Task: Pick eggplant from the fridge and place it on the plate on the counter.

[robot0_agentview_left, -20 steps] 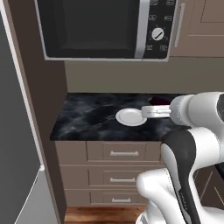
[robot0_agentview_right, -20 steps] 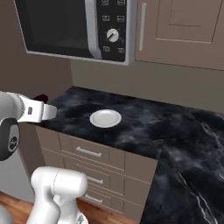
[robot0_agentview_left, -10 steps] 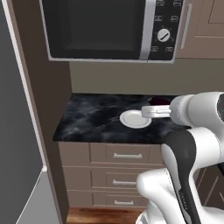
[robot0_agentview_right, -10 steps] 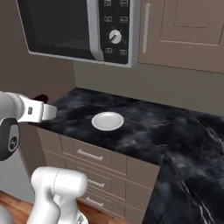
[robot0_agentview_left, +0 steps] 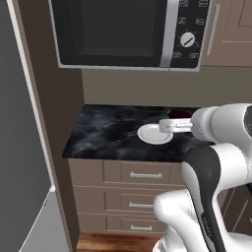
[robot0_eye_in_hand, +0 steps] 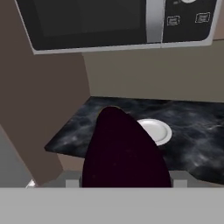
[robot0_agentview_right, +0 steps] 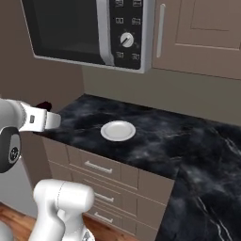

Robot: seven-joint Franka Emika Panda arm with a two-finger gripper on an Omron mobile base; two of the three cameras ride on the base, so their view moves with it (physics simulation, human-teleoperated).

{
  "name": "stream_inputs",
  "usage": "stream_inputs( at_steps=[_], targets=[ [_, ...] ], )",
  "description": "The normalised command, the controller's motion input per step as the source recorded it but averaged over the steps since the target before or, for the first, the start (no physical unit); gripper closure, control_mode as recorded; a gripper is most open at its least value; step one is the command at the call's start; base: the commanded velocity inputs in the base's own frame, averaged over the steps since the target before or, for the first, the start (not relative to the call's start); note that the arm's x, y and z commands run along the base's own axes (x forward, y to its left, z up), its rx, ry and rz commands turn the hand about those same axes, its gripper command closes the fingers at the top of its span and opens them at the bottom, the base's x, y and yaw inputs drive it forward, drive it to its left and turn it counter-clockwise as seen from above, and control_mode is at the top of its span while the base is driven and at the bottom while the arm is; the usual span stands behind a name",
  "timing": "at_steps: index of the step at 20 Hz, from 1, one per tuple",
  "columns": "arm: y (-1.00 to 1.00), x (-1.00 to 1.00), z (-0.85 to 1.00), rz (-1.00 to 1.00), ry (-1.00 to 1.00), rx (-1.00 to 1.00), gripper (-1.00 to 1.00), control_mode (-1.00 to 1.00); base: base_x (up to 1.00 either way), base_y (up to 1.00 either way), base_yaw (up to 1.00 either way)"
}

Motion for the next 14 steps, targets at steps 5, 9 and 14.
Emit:
stream_inputs(
  at_steps=[5, 9, 14],
  targets=[
    [0.00, 0.00, 0.00, 0.00, 0.00, 0.00, 1.00, 1.00, 0.50, -0.16, 0.10],
    [0.00, 0.00, 0.00, 0.00, 0.00, 0.00, 1.00, 1.00, 0.52, -0.07, 0.05],
    [0.00, 0.00, 0.00, 0.00, 0.00, 0.00, 1.00, 1.00, 0.45, 0.00, 0.00]
  ],
)
